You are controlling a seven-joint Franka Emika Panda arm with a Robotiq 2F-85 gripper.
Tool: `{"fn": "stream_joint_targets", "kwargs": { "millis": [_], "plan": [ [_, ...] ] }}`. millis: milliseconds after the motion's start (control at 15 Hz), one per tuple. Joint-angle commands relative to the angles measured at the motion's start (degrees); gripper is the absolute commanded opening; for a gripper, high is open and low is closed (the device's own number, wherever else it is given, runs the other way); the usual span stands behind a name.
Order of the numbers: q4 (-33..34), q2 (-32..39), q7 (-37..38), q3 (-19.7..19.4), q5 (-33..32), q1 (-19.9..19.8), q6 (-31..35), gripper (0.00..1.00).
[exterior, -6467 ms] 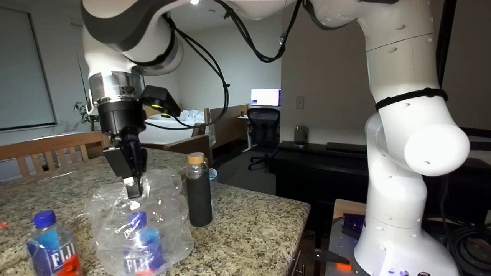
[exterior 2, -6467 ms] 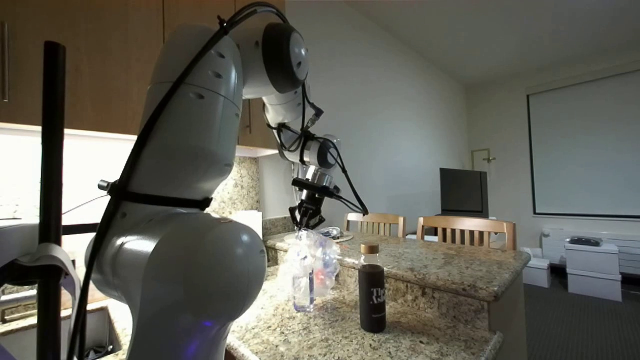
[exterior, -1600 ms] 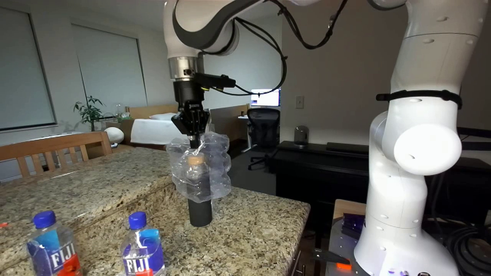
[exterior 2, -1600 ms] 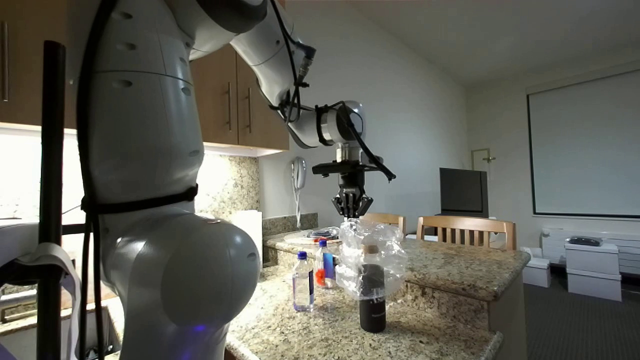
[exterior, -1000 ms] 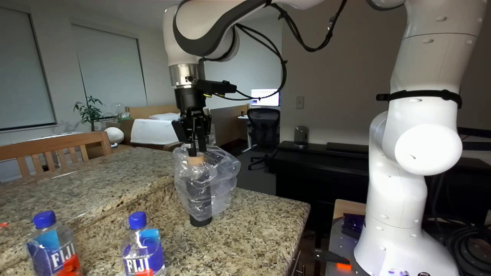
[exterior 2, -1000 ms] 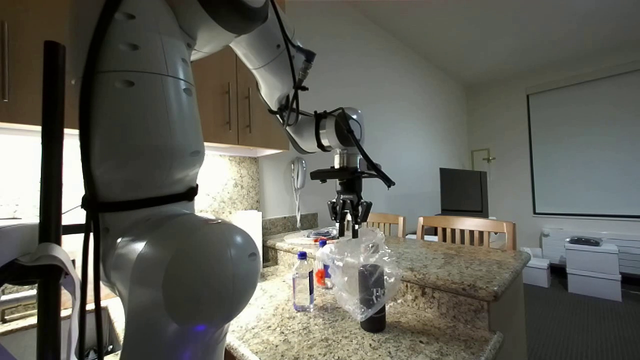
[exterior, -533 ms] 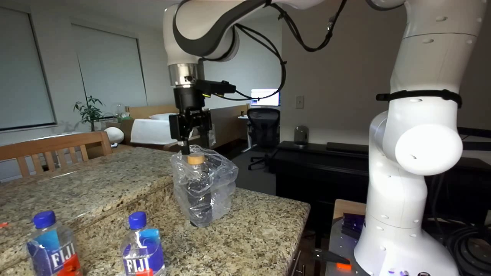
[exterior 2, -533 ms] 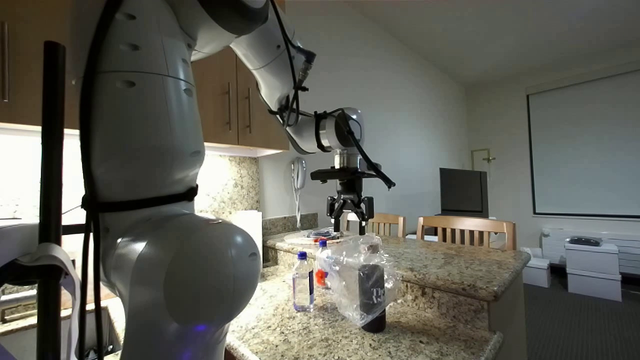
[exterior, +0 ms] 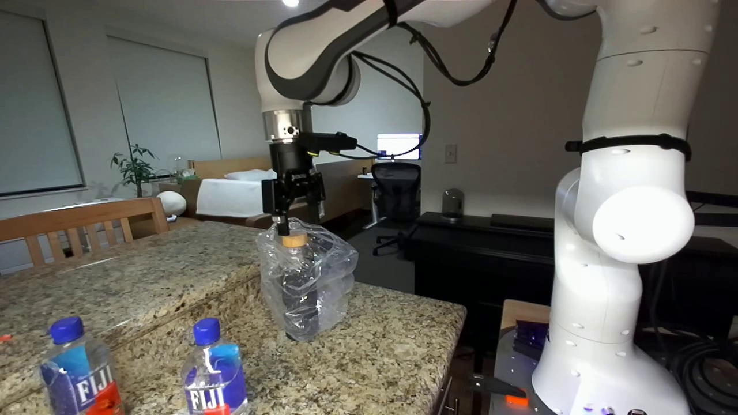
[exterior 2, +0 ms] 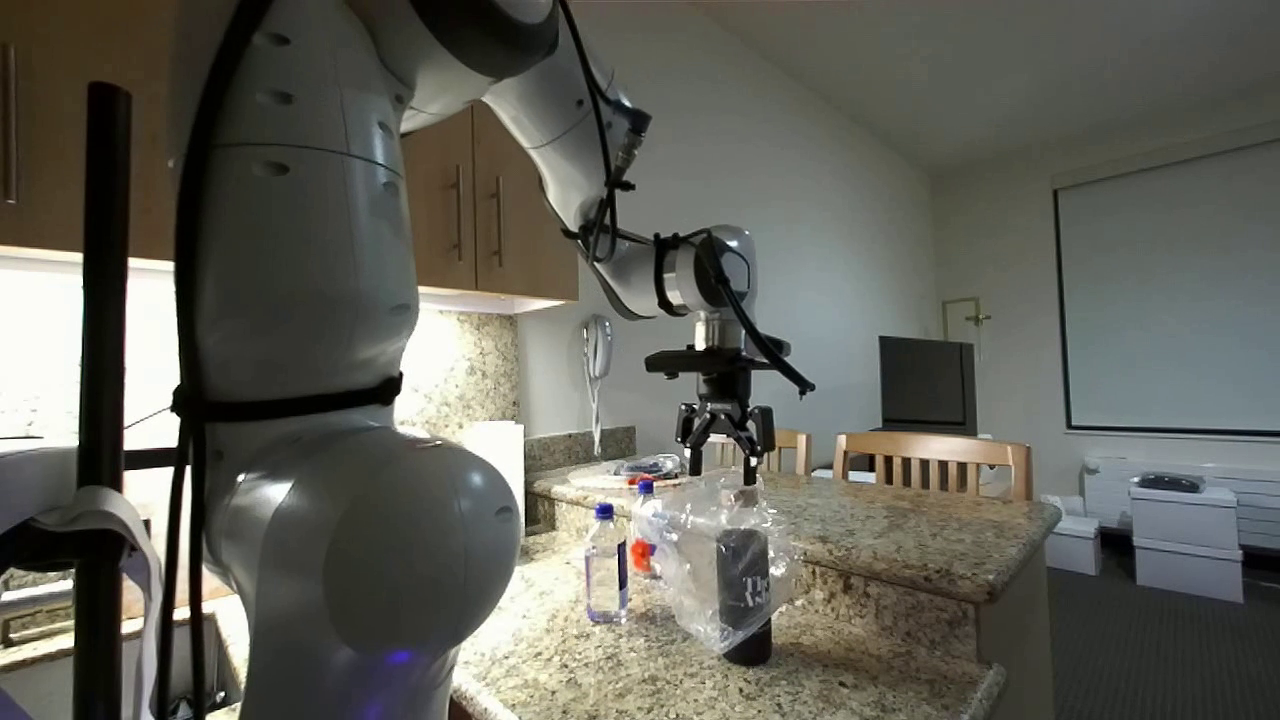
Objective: Put the plastic over the brown bottle
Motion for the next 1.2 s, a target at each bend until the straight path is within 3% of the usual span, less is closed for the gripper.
{"fn": "stream_joint_targets", "kwargs": {
  "millis": [0,133,200,333,867,1133],
  "plan": [
    [0.7,1.0,-1.0,0.1,0.5,-0.6,1.3,1.0],
    [0.9,1.4,-0.2,-0.1,-0.4,-0.8,2.1,0.94],
    [0.9,1.4,0.4,-0.2,-1.2,-1.0,2.5,0.74],
    [0.8,1.0,0.6,-0.7,-1.5,-1.4,3.1,0.69],
    [0.4,0.9,1.0,-2.2,-1.4,-3.0,4.6,0.16],
    [0.7,1.3,1.6,-2.6,-1.3,-3.4,6.5,0.06]
  ]
}}
